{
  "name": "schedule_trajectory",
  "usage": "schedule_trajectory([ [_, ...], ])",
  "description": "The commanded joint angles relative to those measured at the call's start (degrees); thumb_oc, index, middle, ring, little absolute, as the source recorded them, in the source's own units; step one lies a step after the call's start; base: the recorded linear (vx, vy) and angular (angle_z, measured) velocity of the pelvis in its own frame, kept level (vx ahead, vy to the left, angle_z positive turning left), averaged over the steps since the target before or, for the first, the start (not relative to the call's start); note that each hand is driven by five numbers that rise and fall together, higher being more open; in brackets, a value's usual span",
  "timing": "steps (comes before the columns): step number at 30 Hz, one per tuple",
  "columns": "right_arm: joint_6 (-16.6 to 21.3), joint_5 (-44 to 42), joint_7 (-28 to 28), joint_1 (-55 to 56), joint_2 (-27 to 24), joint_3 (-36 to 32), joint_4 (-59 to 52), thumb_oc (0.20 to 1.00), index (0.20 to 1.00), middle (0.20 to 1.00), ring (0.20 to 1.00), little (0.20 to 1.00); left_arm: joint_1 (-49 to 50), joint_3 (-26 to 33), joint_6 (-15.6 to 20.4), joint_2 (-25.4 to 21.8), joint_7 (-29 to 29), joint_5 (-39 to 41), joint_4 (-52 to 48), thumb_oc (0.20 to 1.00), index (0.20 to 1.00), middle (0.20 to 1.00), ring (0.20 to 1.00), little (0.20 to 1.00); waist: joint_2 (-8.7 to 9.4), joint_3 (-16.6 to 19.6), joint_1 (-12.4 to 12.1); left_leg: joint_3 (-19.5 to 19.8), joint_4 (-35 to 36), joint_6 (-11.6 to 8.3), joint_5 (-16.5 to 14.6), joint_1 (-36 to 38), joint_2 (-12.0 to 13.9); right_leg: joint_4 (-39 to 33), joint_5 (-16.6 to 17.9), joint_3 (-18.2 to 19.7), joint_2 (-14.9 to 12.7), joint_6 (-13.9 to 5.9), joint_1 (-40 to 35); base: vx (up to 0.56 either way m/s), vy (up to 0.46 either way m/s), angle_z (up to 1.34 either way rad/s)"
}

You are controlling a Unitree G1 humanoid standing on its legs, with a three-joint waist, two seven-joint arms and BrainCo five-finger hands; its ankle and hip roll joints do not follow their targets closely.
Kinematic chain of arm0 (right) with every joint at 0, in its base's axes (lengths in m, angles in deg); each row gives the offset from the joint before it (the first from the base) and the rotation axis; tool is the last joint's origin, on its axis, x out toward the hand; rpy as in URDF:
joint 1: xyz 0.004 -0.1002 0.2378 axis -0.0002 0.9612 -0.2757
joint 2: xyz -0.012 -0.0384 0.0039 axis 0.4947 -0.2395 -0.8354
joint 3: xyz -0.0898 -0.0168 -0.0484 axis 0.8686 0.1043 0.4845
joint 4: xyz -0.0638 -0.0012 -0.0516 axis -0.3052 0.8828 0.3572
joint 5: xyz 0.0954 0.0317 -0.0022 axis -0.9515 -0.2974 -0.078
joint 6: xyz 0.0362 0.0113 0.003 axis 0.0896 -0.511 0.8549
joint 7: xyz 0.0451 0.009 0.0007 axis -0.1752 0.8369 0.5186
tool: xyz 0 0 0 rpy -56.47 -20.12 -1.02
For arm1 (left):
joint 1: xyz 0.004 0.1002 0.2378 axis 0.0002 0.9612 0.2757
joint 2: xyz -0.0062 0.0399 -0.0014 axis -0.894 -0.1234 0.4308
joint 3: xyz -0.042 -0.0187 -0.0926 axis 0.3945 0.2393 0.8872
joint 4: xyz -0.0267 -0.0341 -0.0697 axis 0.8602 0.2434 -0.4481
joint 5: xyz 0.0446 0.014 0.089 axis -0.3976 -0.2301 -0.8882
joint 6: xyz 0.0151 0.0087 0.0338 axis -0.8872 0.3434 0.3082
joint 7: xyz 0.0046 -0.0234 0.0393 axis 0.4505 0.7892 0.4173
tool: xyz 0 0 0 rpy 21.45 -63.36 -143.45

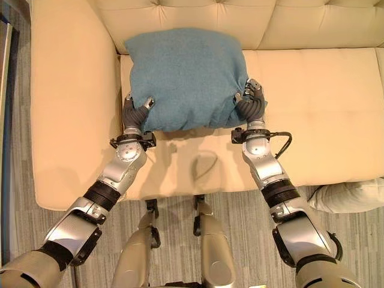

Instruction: Pick up all the scattered cushions and arrange them neatly on the sofa.

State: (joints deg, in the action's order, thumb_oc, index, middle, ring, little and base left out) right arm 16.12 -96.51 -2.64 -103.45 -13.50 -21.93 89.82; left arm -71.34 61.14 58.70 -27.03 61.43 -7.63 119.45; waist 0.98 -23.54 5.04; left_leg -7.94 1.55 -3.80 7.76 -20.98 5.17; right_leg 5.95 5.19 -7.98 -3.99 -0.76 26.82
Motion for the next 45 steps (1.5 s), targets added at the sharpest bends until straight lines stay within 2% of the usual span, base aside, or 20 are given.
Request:
schedule_trajectory([
  [1, 8.2, 5.6, 0.6, -6.5, 5.1, 1.8, -11.8, 0.200, 0.200, 0.200, 0.200, 0.200, -7.9, -2.9, 7.1, 1.8, 0.0, -6.2, -9.3, 0.200, 0.200, 0.200, 0.200, 0.200, 2.92, 4.0, -1.1, -0.9, -5.4, 0.21, -4.8, 1.1, -3.2, -1.5, -2.1, 1.6, -1.8, -5.80, -4.4, 0.05, 0.033, -0.02],
  [10, 10.7, 9.5, -1.3, -5.2, 4.6, -0.9, -21.6, 0.200, 0.200, 0.200, 0.200, 0.200, -8.8, -1.5, 8.7, 1.0, 2.2, -10.5, -18.6, 0.200, 0.200, 0.200, 0.200, 0.200, 1.54, 3.9, -0.7, -0.8, -5.7, 0.38, -5.9, 2.0, -3.5, -0.8, -2.8, 1.8, -2.1, -5.83, -4.5, 0.02, 0.016, -0.02],
  [17, 10.9, 13.9, -4.1, -8.8, 4.3, -0.8, -23.3, 0.200, 0.200, 0.200, 0.200, 0.200, -13.2, -1.8, 9.2, 0.5, 3.6, -11.4, -17.9, 0.200, 0.200, 0.200, 0.200, 0.200, 0.34, 4.2, -0.2, -0.8, -5.3, 0.19, -5.4, 0.9, -3.5, -0.3, -2.8, 1.9, -2.2, -6.02, -2.6, 0.00, 0.003, -0.01],
  [22, 10.1, 14.5, -6.2, -15.9, 5.1, 1.5, -18.3, 0.200, 0.200, 0.200, 0.200, 0.200, -18.9, -2.7, 8.9, -0.2, 4.8, -10.8, -12.6, 0.200, 0.200, 0.200, 0.200, 0.200, -0.12, 4.1, -0.4, -0.6, -4.6, -0.01, -4.5, -1.0, -3.4, -0.3, -2.3, 1.6, -2.1, -6.38, -0.1, 0.01, -0.009, -0.01],
  [26, 9.0, 15.4, -9.1, -23.5, 5.0, 4.1, -10.3, 0.200, 0.200, 0.200, 0.200, 0.200, -25.3, -3.6, 8.5, 0.0, 5.4, -8.8, -4.7, 0.200, 0.200, 0.200, 0.200, 0.200, -0.49, 3.6, -1.0, 0.1, -3.4, -0.45, -2.8, -3.4, -3.3, -0.6, -1.4, 1.4, -2.1, -6.65, 2.7, 0.03, -0.070, -0.01],
  [27, 7.3, 13.8, -11.9, -32.8, 5.3, 7.5, 3.9, 0.200, 0.200, 0.200, 0.200, 0.200, -35.6, -5.8, 5.6, -1.2, 5.5, -7.5, 10.2, 0.200, 0.200, 0.200, 0.200, 0.200, -0.36, 3.0, -1.6, 2.2, -1.5, -1.18, -0.7, -7.1, -3.1, -2.5, 0.5, 1.1, -1.8, -6.97, 5.9, 0.03, -0.132, 0.07],
  [28, 7.3, 12.4, -11.9, -34.6, 6.1, 8.2, 7.0, 0.200, 0.200, 0.200, 0.200, 0.200, -37.9, -6.3, 5.2, -1.1, 5.0, -6.5, 13.2, 0.200, 0.200, 0.200, 0.200, 0.200, -0.46, 2.6, -1.7, 2.6, -1.3, -1.43, -0.2, -8.0, -3.0, -3.0, 1.0, 1.1, -1.8, -7.03, 6.6, 0.03, -0.171, 0.19],
  [29, 6.3, 10.9, -10.7, -39.2, 5.8, 11.6, 14.3, 0.200, 0.200, 0.200, 0.200, 0.200, -42.7, -7.5, 4.1, -2.9, 3.9, -5.7, 19.3, 0.200, 0.200, 0.200, 0.200, 0.200, -0.36, 2.3, -2.0, 3.3, -1.0, -1.81, 0.5, -9.9, -3.0, -4.0, 2.0, 1.1, -1.6, -7.08, 8.1, 0.01, -0.075, 0.20],
  [33, 4.4, 7.1, -8.0, -43.9, 6.7, 15.2, 23.1, 0.200, 0.200, 0.200, 0.200, 0.200, -47.4, -9.1, 3.2, -5.2, 2.1, -3.6, 23.7, 0.200, 0.200, 0.200, 0.200, 0.200, -0.12, 1.7, -2.5, 4.8, -1.8, -2.08, 0.8, -13.6, -3.2, -5.6, 3.7, 1.5, -1.3, -7.24, 10.7, 0.01, -0.025, 0.05],
  [36, 3.0, 6.7, -4.5, -44.0, 7.1, 17.6, 24.2, 0.200, 0.200, 0.200, 0.200, 0.200, -46.6, -8.6, 2.8, -6.0, 1.1, -3.5, 23.6, 0.200, 0.200, 0.200, 0.200, 0.200, 0.01, 1.1, -2.5, 5.6, -3.8, -1.97, 0.2, -16.1, -3.4, -5.6, 4.0, 2.3, -1.0, -6.99, 12.2, 0.01, 0.005, -0.02],
  [41, 2.9, 6.0, -3.7, -40.7, 6.8, 16.2, 22.5, 0.200, 0.200, 0.200, 0.200, 0.200, -42.7, -7.3, 1.8, -4.7, 1.6, -4.6, 23.3, 0.200, 0.200, 0.200, 0.200, 0.200, -0.57, 0.5, -1.8, 5.2, -3.8, -1.98, 0.1, -16.5, -3.7, -5.1, 3.7, 2.6, -1.0, -6.59, 13.1, 0.01, 0.021, 0.01],
  [42, 2.8, 6.4, -3.6, -40.4, 6.4, 16.0, 22.7, 0.200, 0.200, 0.200, 0.200, 0.200, -41.6, -6.8, 1.8, -4.2, 1.5, -4.3, 23.7, 0.385, 0.385, 0.385, 0.385, 0.385, -0.59, 0.4, -1.7, 5.1, -3.5, -1.96, 0.1, -16.3, -3.7, -5.2, 3.8, 2.7, -1.1, -6.56, 13.2, 0.02, 0.035, 0.04],
  [43, 2.7, 6.8, -3.6, -40.2, 6.1, 15.8, 23.0, 0.200, 0.200, 0.200, 0.200, 0.200, -40.4, -6.1, 2.0, -3.3, 1.4, -3.9, 23.8, 1.000, 1.000, 1.000, 1.000, 1.000, -0.54, 0.2, -1.5, 4.9, -3.2, -1.99, 0.2, -16.3, -3.7, -5.2, 3.8, 2.7, -1.1, -6.55, 13.3, 0.01, 0.019, 0.04],
  [44, 2.7, 6.7, -3.5, -40.1, 5.8, 15.6, 23.2, 0.206, 0.206, 0.206, 0.206, 0.206, -40.0, -5.7, 2.1, -2.9, 1.5, -3.4, 23.9, 1.000, 1.000, 1.000, 1.000, 1.000, -0.55, 0.1, -1.5, 4.7, -2.9, -1.98, 0.3, -16.2, -3.7, -5.2, 3.9, 2.7, -1.1, -6.57, 13.4, 0.00, 0.000, 0.00],
  [45, 2.6, 6.7, -3.7, -40.2, 5.4, 15.3, 23.5, 0.464, 0.464, 0.464, 0.464, 0.464, -39.5, -5.4, 2.3, -2.4, 1.4, -2.6, 24.0, 1.000, 1.000, 1.000, 1.000, 1.000, -0.61, 0.0, -1.4, 4.6, -2.7, -2.01, 0.4, -16.1, -3.7, -5.2, 3.9, 2.7, -1.1, -6.58, 13.4, 0.00, 0.000, 0.00],
])
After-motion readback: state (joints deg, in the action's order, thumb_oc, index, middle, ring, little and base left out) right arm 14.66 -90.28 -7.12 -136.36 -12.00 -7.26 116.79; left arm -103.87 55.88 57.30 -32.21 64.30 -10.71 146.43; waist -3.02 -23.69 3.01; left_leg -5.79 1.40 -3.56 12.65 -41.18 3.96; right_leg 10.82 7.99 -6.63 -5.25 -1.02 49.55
